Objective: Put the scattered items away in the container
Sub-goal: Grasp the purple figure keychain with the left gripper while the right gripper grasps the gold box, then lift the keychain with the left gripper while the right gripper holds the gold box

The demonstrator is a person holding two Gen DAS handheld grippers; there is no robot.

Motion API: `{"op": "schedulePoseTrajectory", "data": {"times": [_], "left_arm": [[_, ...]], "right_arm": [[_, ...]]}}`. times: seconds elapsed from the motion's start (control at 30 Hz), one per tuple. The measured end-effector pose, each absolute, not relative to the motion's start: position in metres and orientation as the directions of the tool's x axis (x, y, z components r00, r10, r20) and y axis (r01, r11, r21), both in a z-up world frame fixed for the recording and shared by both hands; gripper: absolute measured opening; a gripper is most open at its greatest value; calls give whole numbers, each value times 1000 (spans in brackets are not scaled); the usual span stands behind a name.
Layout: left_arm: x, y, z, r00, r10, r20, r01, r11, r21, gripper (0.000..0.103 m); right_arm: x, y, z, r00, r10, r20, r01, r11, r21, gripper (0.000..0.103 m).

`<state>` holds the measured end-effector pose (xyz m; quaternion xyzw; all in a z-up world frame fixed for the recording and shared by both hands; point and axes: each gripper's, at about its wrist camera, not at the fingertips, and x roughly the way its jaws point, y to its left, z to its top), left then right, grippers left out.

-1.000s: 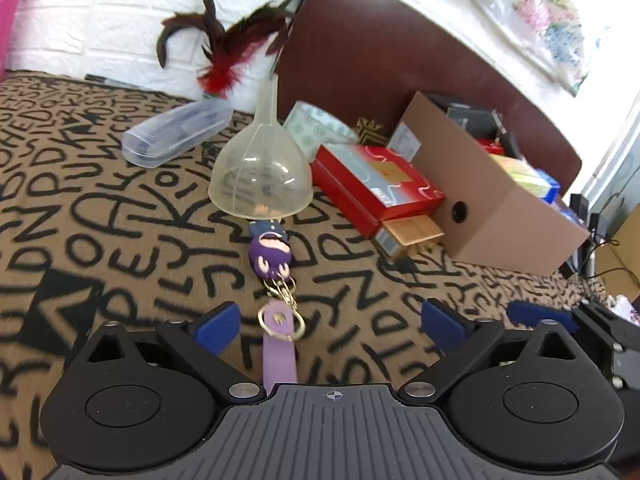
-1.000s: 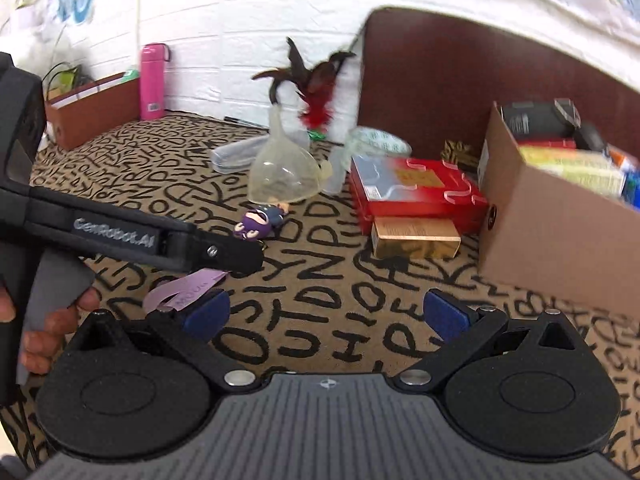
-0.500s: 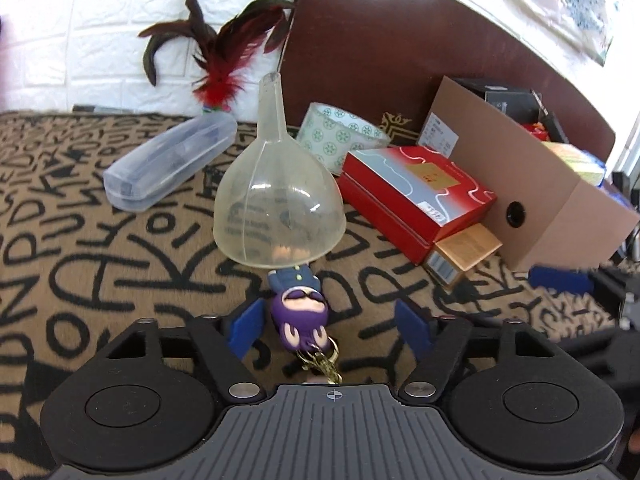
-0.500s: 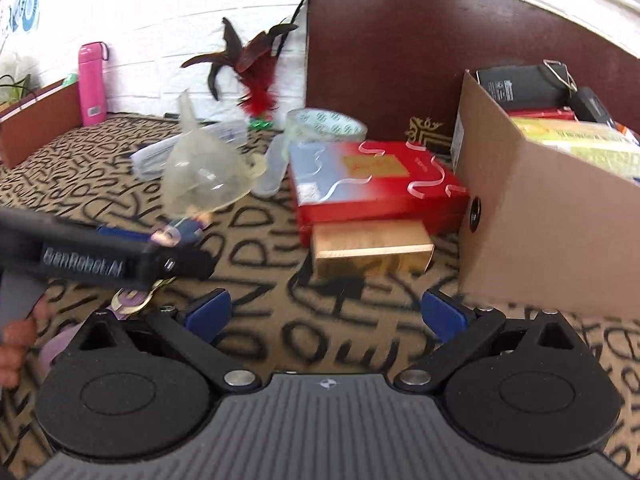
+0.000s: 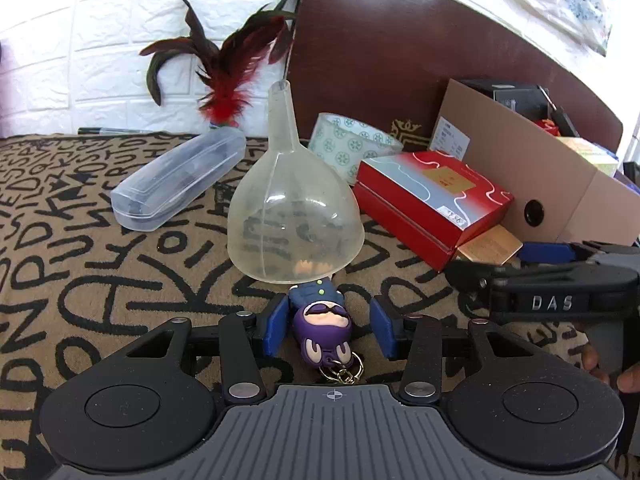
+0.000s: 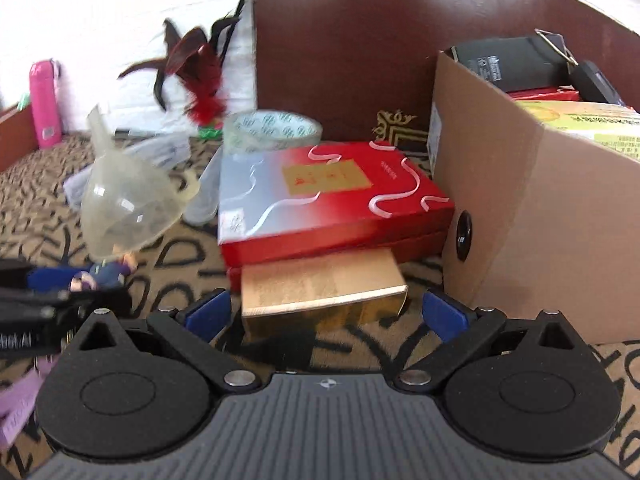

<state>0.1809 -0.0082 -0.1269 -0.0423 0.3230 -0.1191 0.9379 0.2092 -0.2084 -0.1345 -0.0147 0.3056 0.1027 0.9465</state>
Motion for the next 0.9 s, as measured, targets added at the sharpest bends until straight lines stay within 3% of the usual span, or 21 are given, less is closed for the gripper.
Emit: {"op": "schedulePoseTrajectory", "data": {"times": [0.03, 0.07, 0.1, 0.13, 0.37, 0.53, 0.63, 0.7, 0.77, 0.87, 0.9], "left_arm": [[180, -9, -127, 765, -239, -598, 194, 971, -141, 48], [180, -9, -127, 765, -233, -601, 192, 972, -133, 38], [179, -7, -128, 761, -238, -603, 194, 971, -139, 30], [178, -5, -128, 757, -248, -604, 197, 969, -150, 29], [152, -1, -126, 728, -287, -623, 232, 958, -170, 28], [121, 2, -121, 662, -380, -647, 319, 923, -215, 28], [100, 1, -120, 634, -407, -658, 378, 905, -195, 32], [90, -2, -120, 638, -402, -657, 384, 905, -181, 51], [85, -7, -120, 637, -409, -653, 406, 898, -167, 64], [84, -20, -118, 636, -370, -677, 423, 901, -94, 65], [83, -24, -117, 635, -356, -685, 433, 899, -66, 52]], "right_arm": [[210, -208, -135, 791, 197, -579, -213, 976, 41, 100], [212, -206, -137, 788, 194, -584, -216, 976, 32, 99], [213, -205, -138, 779, 196, -595, -224, 974, 28, 91], [213, -203, -138, 776, 204, -597, -234, 972, 28, 87], [174, -192, -135, 755, 221, -617, -288, 958, -10, 86], [124, -196, -133, 737, 222, -638, -285, 959, 4, 86], [92, -200, -132, 736, 214, -643, -277, 961, 3, 87], [76, -203, -131, 736, 208, -644, -267, 964, 6, 87], [69, -205, -130, 736, 206, -645, -261, 965, 10, 88], [68, -204, -130, 738, 193, -647, -251, 968, 2, 88], [68, -203, -129, 739, 187, -648, -247, 969, -1, 88]]}}
